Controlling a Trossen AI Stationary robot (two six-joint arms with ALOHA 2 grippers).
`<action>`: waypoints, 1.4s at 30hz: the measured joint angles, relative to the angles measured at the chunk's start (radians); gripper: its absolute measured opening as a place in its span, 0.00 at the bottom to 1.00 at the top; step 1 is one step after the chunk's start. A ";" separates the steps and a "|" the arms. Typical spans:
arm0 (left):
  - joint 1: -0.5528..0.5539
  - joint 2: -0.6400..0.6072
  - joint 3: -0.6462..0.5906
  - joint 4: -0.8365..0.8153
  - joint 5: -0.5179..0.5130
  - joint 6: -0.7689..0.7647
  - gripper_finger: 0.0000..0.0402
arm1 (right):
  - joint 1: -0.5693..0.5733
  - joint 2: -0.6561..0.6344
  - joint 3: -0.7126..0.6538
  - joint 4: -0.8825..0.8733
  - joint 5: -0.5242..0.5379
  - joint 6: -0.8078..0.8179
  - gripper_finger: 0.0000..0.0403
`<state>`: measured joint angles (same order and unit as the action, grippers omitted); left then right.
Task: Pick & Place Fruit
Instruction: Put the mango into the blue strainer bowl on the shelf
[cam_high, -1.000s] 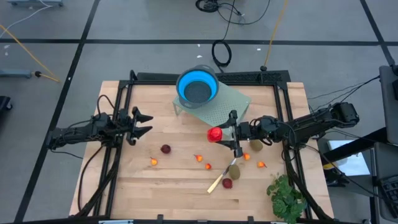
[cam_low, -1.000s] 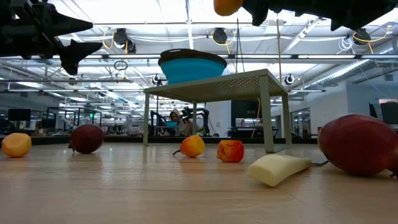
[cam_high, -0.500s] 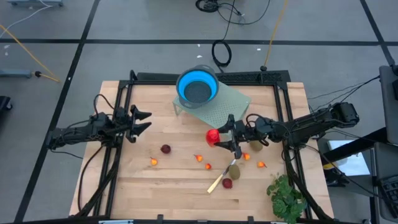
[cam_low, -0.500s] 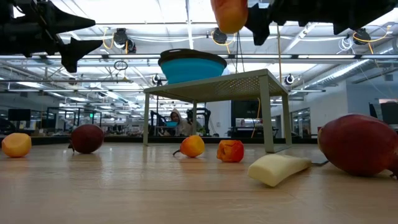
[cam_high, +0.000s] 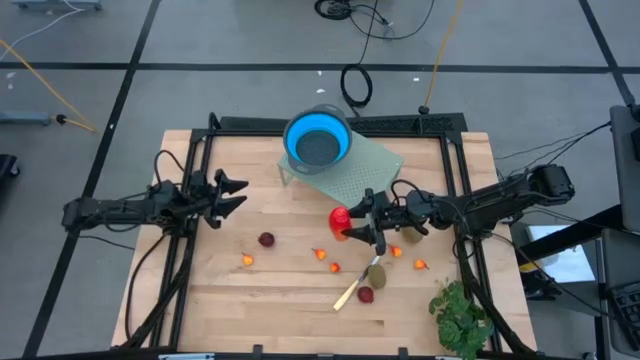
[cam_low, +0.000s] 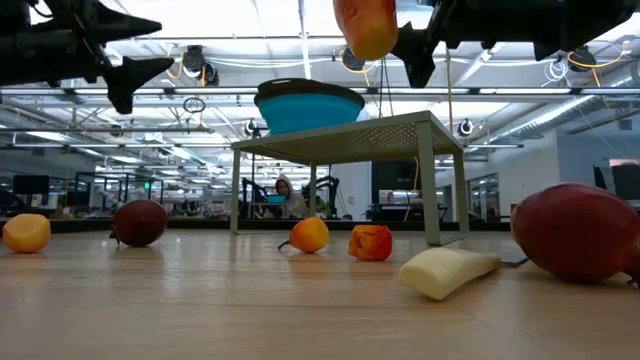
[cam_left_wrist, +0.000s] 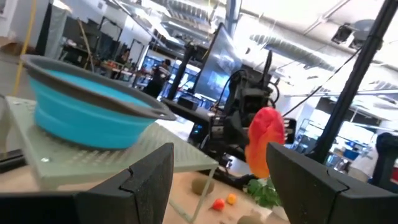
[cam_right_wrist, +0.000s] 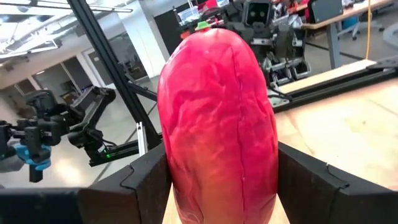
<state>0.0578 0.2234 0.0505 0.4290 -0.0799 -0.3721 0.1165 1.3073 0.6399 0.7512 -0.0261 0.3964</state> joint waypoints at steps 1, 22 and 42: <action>-0.008 0.024 0.004 0.021 0.000 0.001 0.64 | 0.000 0.002 0.000 -0.003 0.000 0.007 0.59; -0.199 0.591 0.386 0.046 -0.060 0.143 0.64 | 0.000 0.002 0.000 0.000 -0.003 0.011 0.59; -0.338 1.050 0.763 0.046 -0.191 0.282 0.64 | 0.003 0.002 0.000 0.030 -0.062 -0.027 0.59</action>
<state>-0.2807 1.2729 0.8140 0.4745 -0.2711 -0.0904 0.1192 1.3094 0.6403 0.7815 -0.0879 0.3698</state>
